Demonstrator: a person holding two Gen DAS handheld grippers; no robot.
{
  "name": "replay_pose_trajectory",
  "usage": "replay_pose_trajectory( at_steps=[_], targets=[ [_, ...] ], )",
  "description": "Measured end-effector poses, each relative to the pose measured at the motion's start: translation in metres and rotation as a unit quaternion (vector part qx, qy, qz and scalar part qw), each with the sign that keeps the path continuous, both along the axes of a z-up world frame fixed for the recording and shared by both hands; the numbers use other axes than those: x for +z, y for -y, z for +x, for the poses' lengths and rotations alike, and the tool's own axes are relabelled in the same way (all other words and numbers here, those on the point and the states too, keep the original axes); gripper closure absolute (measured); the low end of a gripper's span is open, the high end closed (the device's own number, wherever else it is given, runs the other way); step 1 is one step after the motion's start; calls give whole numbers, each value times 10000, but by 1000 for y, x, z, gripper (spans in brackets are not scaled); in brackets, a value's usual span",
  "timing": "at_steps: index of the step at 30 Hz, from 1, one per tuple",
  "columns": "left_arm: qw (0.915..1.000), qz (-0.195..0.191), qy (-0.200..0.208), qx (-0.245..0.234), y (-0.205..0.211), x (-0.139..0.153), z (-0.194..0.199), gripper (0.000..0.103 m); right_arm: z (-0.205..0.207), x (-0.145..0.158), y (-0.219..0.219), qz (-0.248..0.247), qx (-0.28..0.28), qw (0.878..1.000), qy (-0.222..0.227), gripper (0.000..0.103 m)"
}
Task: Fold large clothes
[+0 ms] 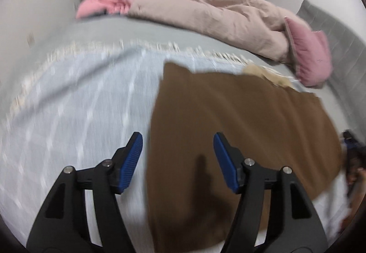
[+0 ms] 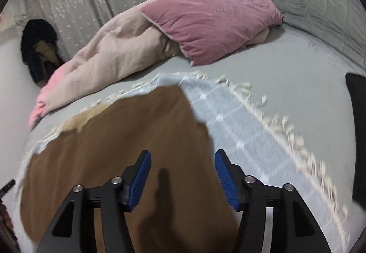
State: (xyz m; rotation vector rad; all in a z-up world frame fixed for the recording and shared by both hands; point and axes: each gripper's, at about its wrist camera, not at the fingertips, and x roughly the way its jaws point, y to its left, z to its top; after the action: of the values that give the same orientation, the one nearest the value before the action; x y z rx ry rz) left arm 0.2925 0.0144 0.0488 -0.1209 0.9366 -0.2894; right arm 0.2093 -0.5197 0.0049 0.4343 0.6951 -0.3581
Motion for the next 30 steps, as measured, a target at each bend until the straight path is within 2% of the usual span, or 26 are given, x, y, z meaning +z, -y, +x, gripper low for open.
replay_pose_trajectory(
  at_steps=[3,6,10,15,19,20,21,22,23,24,25,26,27,28,29,30],
  targets=[
    [9986,-380,-357,124,-17,-18,-44,38,-27,-7,-16,179,28,9998,-7,40],
    [9970,-428,-639,117,-21,-38,-73,38,-43,-12,-23,263,-98,9996,-81,39],
    [9904,-913,-1031,133,-24,-63,-88,38,-68,-17,-25,761,-382,9963,-100,39],
    [9747,-1760,-1330,364,-25,-83,-88,38,-104,-27,-25,1271,-1038,9864,-66,39],
    [9746,-1936,-1074,342,-24,-86,-88,38,-123,-55,-15,2015,-1428,9690,75,35],
    [9751,-1971,-968,301,-22,-87,-88,43,-123,-62,-12,2200,-1418,9651,106,35],
    [9747,-2038,-896,209,-19,-90,-87,53,-119,-71,-9,2467,-1307,9599,239,35],
    [9747,-2047,-883,181,-19,-93,-86,56,-115,-81,-7,2812,-1141,9515,512,35],
    [9747,-2057,-856,157,-19,-94,-85,67,-110,-90,-5,3070,-1074,9429,717,34],
    [9729,-2176,-780,101,-19,-93,-85,75,-106,-95,-4,3141,-1076,9401,767,34],
    [9724,-2215,-724,125,-19,-89,-84,77,-101,-99,-4,3130,-1066,9401,832,37],
    [9729,-2224,-620,132,-20,-81,-84,80,-97,-98,-4,3051,-1040,9424,897,48],
    [9726,-2289,-402,108,-21,-68,-88,82,-93,-93,-3,2925,-986,9469,897,65],
    [9727,-2316,-143,38,-20,-50,-92,82,-93,-87,-1,2992,-905,9448,984,82],
    [9742,-2256,98,-49,-18,-33,-96,83,-97,-81,2,3125,-849,9387,1182,88],
    [9759,-2164,245,-126,-15,-22,-99,83,-104,-67,6,3153,-782,9354,1395,90]
  ],
)
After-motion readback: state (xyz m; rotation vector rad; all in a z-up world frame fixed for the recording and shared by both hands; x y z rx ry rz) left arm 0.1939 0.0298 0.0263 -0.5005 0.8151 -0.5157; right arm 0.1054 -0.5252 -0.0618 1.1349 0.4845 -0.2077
